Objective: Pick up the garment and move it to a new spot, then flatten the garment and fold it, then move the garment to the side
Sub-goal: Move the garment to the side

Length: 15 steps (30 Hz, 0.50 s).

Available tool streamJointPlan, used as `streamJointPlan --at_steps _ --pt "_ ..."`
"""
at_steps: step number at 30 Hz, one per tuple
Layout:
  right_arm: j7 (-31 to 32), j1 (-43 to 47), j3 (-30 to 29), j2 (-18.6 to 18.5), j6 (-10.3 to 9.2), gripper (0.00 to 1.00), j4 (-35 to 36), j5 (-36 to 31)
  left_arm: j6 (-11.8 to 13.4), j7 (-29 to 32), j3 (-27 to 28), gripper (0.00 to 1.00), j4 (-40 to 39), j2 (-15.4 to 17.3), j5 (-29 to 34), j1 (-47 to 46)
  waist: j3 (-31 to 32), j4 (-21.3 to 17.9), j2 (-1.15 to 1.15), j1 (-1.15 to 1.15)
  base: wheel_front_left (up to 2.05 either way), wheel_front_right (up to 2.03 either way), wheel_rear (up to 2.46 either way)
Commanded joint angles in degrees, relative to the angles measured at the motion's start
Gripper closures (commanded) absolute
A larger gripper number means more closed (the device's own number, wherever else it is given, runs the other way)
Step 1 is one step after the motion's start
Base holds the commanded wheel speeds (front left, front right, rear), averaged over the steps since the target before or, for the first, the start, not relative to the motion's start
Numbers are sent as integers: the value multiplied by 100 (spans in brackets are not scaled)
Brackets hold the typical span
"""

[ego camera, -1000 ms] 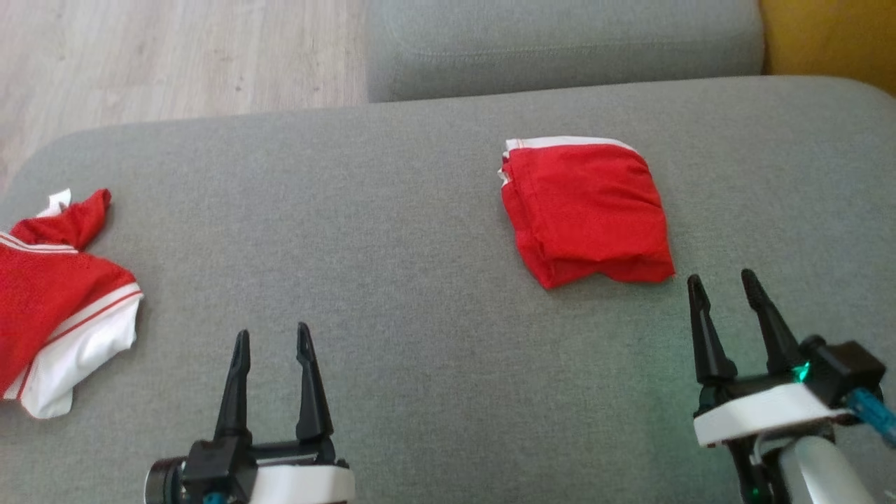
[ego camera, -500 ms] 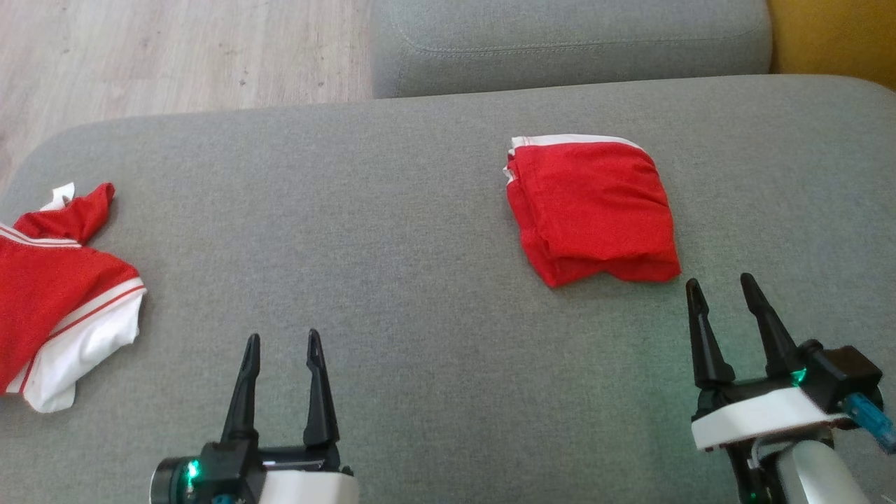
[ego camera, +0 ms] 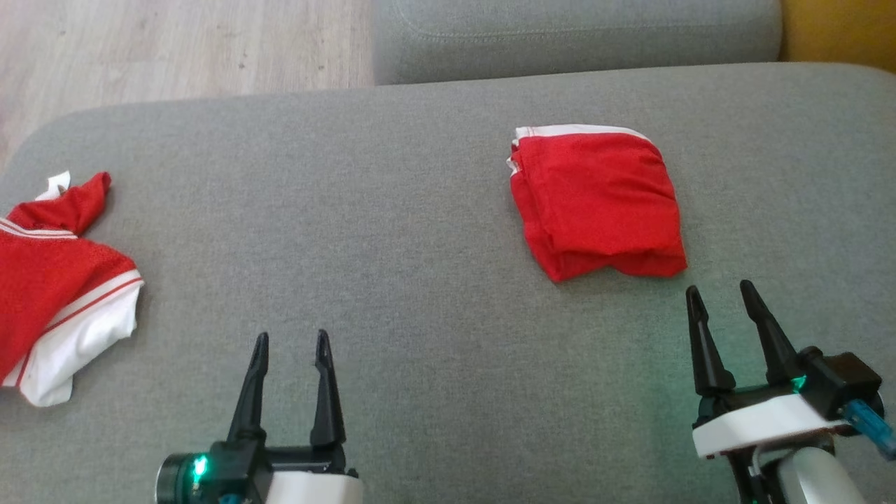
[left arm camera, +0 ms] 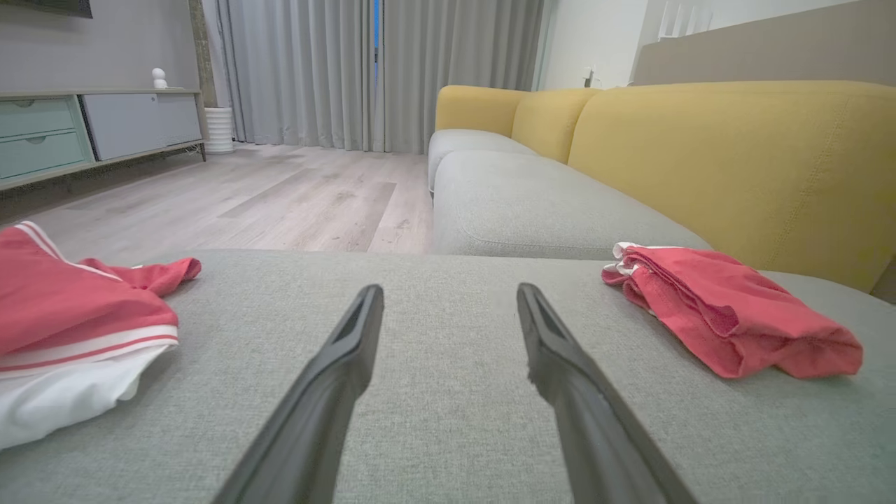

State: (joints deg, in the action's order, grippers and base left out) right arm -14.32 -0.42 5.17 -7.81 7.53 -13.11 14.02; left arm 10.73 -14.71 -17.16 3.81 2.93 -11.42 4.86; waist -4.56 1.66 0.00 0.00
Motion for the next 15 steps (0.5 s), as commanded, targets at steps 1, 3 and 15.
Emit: streamJointPlan --at_steps 1,3,15 --pt "-67 -116 153 -115 -4 0 169 14 -13 -29 88 0 -169 -5 89 -274 -69 -9 0 0 0 0 0" --pt "-68 -136 166 -129 -4 0 156 37 -23 -29 72 0 -169 -5 108 -293 -94 -8 0 0 0 0 0" --pt "63 -737 473 -549 -4 0 -260 609 -112 -29 -226 0 -197 -5 345 -709 -570 50 0 0 0 0 0"
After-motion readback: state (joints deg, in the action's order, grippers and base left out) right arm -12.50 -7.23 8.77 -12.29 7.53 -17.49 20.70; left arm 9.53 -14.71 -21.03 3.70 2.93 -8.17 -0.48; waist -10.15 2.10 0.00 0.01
